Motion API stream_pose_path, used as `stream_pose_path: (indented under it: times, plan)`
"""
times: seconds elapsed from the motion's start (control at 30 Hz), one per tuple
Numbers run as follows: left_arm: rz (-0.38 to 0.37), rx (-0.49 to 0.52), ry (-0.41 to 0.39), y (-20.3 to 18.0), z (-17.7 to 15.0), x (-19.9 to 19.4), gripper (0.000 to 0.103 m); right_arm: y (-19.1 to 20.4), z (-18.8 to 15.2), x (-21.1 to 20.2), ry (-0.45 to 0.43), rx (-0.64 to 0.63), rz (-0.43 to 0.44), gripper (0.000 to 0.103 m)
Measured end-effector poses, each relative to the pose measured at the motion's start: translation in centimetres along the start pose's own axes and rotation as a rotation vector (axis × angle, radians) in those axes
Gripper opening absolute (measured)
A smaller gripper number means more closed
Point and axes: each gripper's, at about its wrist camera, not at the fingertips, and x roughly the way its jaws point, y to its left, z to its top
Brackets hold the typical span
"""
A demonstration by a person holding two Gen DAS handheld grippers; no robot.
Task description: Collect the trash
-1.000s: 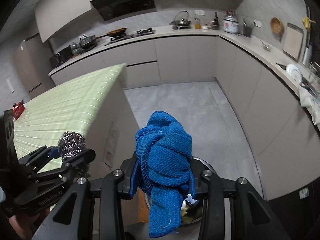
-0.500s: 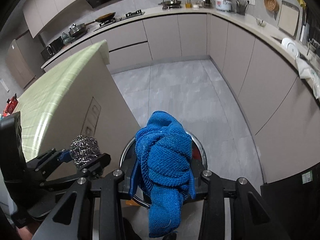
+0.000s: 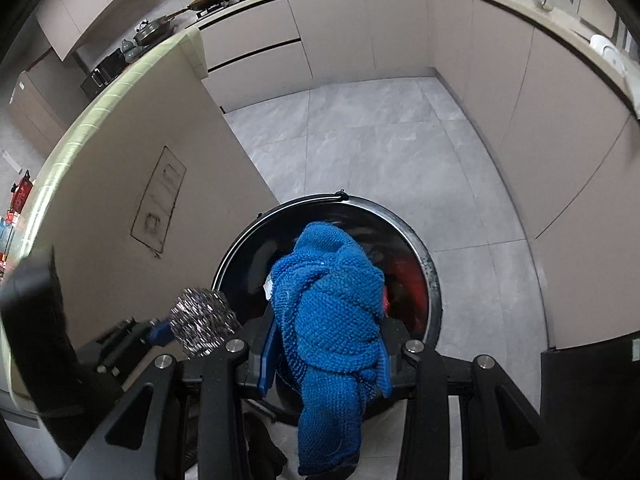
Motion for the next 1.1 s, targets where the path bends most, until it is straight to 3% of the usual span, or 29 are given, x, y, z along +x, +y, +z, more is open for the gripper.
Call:
stream_pose_path:
  times: [0.07,0.1,0.13,0.17,0.2,0.3,0.4,0.5,0.83,1.1]
  plan:
    - [-0.009,-0.008,0.016,-0.1,-0.2,0.9,0.059,-0.3,0.6,1.0,0.01,0.013,0.052,0.047]
    - [-0.016,-0.009,0.029,-0.3,-0.2,1.5,0.068,-0.4,0.9,1.5,0.02,0.015,0.075,0.051]
    - [-0.018,-0.014,0.036,-0.3,-0.3,1.8,0.076,-0.7,1.4,2.3,0.04,0.026,0.071,0.068]
    - [-0.005,-0.023,0.029,-0.1,-0.3,1.7,0.095,-1.4,1.8,2.6,0.045,0.059,0.047,0.093]
    - [0.031,-0.035,0.013,0.3,-0.3,1.2,0.102,-2.3,2.2,2.4,0.029,0.094,0.042,0.101]
    - [0.078,-0.05,-0.001,1.3,-0.2,0.1,0.103,-4.9,2.7,1.0,-0.02,0.147,-0.033,0.103]
    - [0.113,-0.037,0.004,2.0,0.2,-0.3,0.103,-6.5,2.2,0.7,-0.021,0.145,-0.129,0.103]
    - [0.12,-0.054,0.005,2.6,0.5,-0.6,0.103,-6.9,1.3,1.0,-0.012,0.126,-0.169,0.103]
    - [0.114,-0.03,-0.007,2.5,-0.1,-0.6,0.103,-6.8,0.2,0.3,-0.006,0.099,-0.18,0.103]
    - [0.132,-0.027,-0.051,2.1,-0.5,-4.4,0.103,-4.8,-0.1,-3.0,-0.054,0.036,-0.164,0.103]
